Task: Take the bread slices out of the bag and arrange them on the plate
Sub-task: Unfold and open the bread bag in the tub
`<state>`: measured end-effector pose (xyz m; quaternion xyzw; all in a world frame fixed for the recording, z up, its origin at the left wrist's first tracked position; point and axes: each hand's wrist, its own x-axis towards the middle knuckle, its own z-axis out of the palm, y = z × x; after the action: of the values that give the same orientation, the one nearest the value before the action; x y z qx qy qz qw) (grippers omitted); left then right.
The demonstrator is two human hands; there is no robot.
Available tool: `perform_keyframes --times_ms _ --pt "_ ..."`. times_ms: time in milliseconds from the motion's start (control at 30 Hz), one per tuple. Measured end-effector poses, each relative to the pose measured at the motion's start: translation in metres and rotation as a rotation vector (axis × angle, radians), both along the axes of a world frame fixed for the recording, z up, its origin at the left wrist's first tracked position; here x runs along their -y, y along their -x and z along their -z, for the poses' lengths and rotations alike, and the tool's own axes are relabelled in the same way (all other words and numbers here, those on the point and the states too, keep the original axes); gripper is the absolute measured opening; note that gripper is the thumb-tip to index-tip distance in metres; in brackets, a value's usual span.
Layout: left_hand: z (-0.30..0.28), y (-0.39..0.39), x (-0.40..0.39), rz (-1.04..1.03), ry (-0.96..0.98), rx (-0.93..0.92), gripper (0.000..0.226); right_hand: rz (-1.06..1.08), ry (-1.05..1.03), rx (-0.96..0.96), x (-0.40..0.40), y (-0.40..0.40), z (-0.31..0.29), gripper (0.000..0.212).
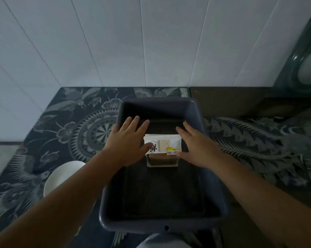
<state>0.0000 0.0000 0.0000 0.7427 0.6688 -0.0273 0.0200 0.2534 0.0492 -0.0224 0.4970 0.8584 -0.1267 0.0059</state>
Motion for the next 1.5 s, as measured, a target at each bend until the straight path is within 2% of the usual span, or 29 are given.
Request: perform_keyframes --times_ms 167,333,367,467,700,1067,1333,1500 --pt "0.026 0.002 -0.023 -0.012 0.081 0.058 0.081 0.086 0.027 -0.06 -0.022 0.003 0.022 0.076" --pt "0.046 -0.004 -0.039 -0.043 0.176 0.129 0.052 0.056 -0.048 -0.104 -0.039 0.008 0.032 0.02" --pt "0.049 -0.005 -0.041 -0.048 0.175 0.149 0.044 0.042 -0.059 -0.1 -0.041 0.008 0.033 0.014" --pt "0.053 -0.002 -0.045 -0.082 0.148 0.277 0.026 0.002 -0.071 -0.122 -0.044 0.005 0.037 0.014" --pt "0.053 -0.002 -0.036 -0.051 0.063 0.477 0.014 -0.039 -0.086 -0.216 -0.036 -0.002 0.038 0.014" --pt "0.048 -0.008 0.023 0.044 -0.108 0.589 0.011 -0.08 -0.159 -0.348 0.02 -0.019 0.031 0.009" --pt "0.055 -0.011 0.063 0.027 -0.1 0.629 0.01 -0.056 -0.113 -0.401 0.062 -0.026 0.04 0.009" --pt "0.061 -0.012 0.077 -0.019 -0.014 0.627 0.013 -0.047 -0.058 -0.411 0.075 -0.024 0.046 0.011"
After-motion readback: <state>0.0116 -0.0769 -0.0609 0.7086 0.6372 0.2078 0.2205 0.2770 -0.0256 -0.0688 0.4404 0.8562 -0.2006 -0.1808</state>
